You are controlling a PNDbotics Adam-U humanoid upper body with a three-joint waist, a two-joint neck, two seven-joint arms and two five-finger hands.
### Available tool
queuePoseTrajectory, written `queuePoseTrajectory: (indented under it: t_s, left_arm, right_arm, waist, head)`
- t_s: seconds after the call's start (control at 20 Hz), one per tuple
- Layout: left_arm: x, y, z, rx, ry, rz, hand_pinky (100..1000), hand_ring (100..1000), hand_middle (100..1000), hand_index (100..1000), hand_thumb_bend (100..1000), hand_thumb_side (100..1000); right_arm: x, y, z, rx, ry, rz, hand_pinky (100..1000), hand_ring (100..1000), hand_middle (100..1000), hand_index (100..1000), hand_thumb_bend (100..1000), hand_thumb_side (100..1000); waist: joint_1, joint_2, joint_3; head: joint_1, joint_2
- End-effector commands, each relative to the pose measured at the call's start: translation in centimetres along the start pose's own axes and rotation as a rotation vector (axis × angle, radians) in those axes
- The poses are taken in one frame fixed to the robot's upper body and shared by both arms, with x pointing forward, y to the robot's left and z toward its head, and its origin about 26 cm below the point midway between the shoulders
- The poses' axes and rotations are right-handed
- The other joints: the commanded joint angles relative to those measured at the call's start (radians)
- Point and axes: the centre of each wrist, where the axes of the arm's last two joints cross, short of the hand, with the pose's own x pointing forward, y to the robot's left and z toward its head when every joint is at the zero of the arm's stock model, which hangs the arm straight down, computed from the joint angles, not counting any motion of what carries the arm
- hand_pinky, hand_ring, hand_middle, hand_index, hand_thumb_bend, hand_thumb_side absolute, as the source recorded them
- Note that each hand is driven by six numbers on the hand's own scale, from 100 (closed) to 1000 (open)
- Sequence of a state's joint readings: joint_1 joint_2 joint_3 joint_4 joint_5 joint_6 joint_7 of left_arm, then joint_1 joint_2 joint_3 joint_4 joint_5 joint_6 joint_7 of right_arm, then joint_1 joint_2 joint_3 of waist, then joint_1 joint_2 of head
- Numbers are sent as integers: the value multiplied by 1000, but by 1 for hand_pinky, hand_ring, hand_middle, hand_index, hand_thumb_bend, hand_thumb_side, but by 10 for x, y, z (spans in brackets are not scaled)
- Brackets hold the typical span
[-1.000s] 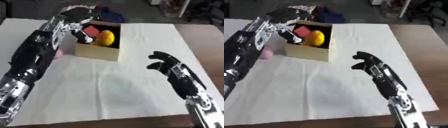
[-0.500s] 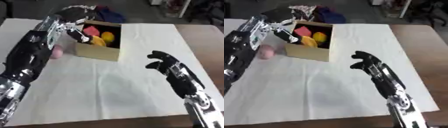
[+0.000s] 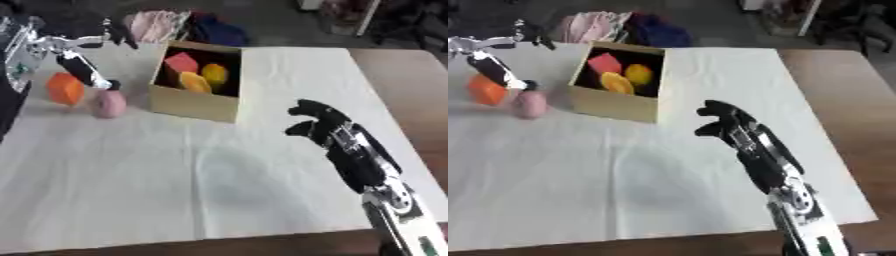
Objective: Pick up objects on the table and place them in the box.
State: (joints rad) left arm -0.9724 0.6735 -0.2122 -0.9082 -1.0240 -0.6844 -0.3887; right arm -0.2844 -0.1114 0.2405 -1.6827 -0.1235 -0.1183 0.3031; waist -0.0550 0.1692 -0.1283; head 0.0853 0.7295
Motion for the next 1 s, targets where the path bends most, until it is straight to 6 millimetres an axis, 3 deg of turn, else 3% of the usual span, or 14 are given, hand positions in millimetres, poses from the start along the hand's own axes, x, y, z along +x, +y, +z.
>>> queuePoseTrajectory:
  t_s: [0.05, 0.35, 0.65, 1.0]
  left_arm:
    - [-12, 2, 13, -89, 38, -35, 803, 736, 779, 866, 557, 387]
    - [-11, -9, 12, -237, 44, -46, 805, 741, 778, 865, 609, 422]
    - [-6, -9, 9, -241, 58, -12, 787, 710, 744, 836, 558, 417]
    - [1, -23, 0, -264, 48, -7, 781, 700, 734, 831, 546, 424]
  right_arm:
    - [5, -6, 0, -4, -7, 27, 819, 695, 804, 886, 100, 803]
    - [5, -7, 0, -8, -8, 26, 819, 695, 804, 886, 100, 805]
    - [4, -7, 0, -10, -8, 25, 819, 696, 804, 886, 100, 806]
    - [4, -7, 0, -10, -9, 25, 819, 696, 804, 886, 100, 806]
  waist:
    - [3, -15, -1]
    - [3, -13, -2]
    - [1, -12, -1]
    - [0, -10, -2]
  head:
    - [-4, 2]
    - [-5, 5]
    - [-6, 6]
    - [-5, 5]
